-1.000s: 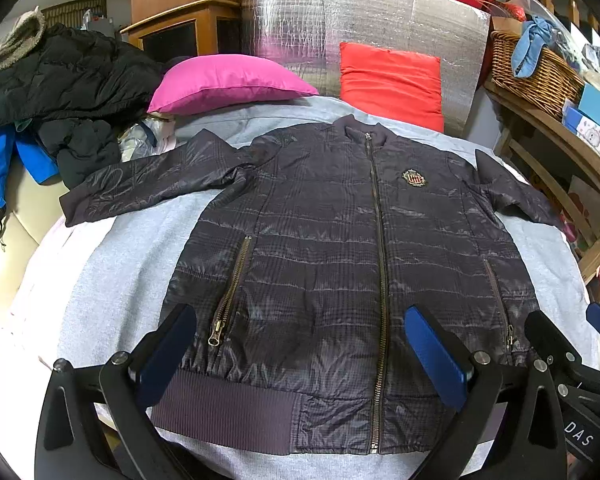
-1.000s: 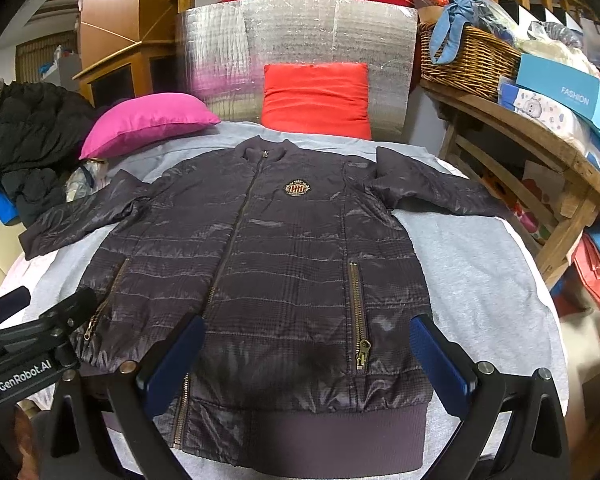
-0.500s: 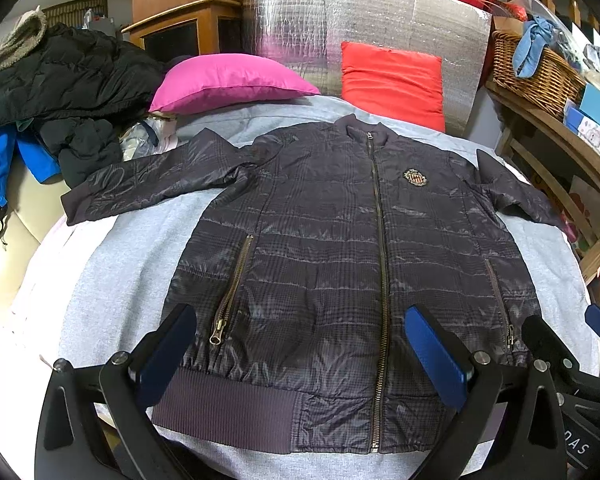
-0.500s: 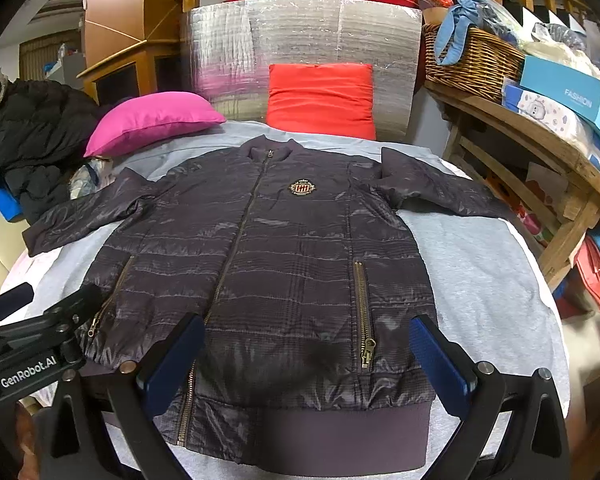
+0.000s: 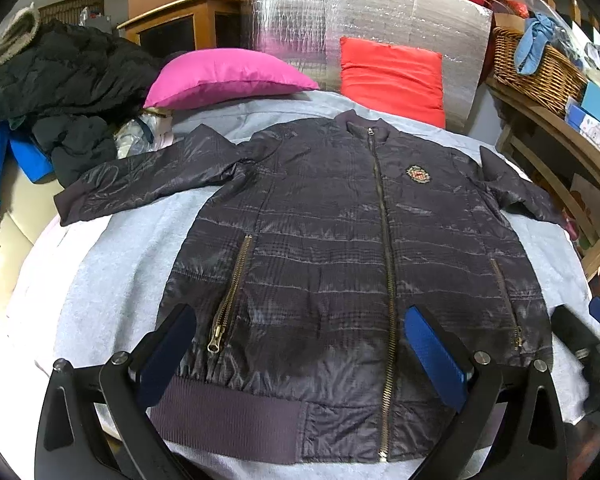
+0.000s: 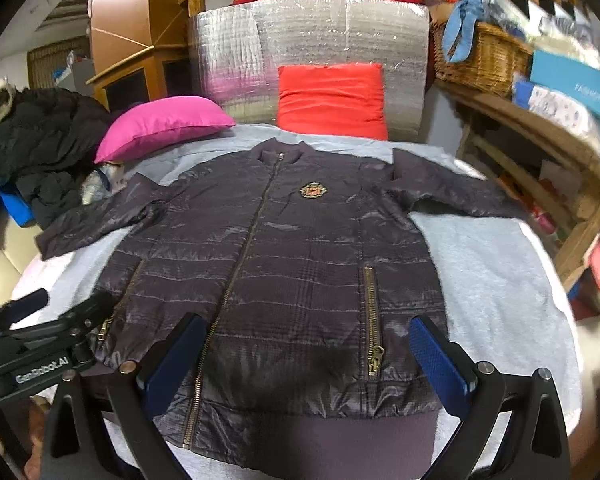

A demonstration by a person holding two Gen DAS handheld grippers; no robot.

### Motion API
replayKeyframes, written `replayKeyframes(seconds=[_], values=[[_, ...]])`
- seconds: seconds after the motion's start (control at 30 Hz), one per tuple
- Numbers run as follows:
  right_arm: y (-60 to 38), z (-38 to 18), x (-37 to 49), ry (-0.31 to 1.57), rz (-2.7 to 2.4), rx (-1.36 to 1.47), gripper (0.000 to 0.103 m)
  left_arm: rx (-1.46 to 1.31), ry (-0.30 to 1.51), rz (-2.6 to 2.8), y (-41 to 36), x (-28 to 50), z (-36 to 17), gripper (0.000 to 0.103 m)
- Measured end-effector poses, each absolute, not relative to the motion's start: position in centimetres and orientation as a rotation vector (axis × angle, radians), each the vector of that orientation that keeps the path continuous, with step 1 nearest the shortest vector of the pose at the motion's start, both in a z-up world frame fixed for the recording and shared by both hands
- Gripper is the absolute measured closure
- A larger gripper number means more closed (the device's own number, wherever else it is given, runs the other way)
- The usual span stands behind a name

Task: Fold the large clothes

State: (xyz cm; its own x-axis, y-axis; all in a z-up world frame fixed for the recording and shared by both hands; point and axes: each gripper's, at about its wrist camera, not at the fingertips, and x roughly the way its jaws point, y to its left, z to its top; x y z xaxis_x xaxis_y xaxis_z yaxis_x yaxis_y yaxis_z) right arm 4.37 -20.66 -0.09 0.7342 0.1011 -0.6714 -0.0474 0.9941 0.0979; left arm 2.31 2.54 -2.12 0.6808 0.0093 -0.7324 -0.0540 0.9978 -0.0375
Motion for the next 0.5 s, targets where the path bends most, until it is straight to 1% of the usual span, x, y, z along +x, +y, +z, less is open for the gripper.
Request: replayKeyframes(seconds=[0.1, 0.23, 0.3, 0.37, 0.5], values=[[-24.1, -0.8, 5.5, 0.765, 0.130, 0.194, 0.000, -0.105, 0.866, 0.066, 4.3, 4.4, -3.8, 0.000], [-31.0, -3.1, 7.5, 0.808, 0.132, 0.441, 0.000, -0.134, 0.922, 0.117, 6.0, 7.2, -6.3, 0.000], [-35.5, -4.8, 8.5, 0.828, 0.113, 0.608, 0.000, -0.119, 0.939, 0.128, 6.0, 8.4, -7.3, 0.000], [-39.8, -6.4, 9.4, 0.815, 0.092, 0.763, 0.000, -0.106, 0.951, 0.128, 5.5, 9.7, -8.3, 0.000], [-46.5, -8.5, 11.5, 0.767, 0.034, 0.946, 0.001, -0.081, 0.944, 0.115, 3.8, 12.0, -9.1, 0.000]])
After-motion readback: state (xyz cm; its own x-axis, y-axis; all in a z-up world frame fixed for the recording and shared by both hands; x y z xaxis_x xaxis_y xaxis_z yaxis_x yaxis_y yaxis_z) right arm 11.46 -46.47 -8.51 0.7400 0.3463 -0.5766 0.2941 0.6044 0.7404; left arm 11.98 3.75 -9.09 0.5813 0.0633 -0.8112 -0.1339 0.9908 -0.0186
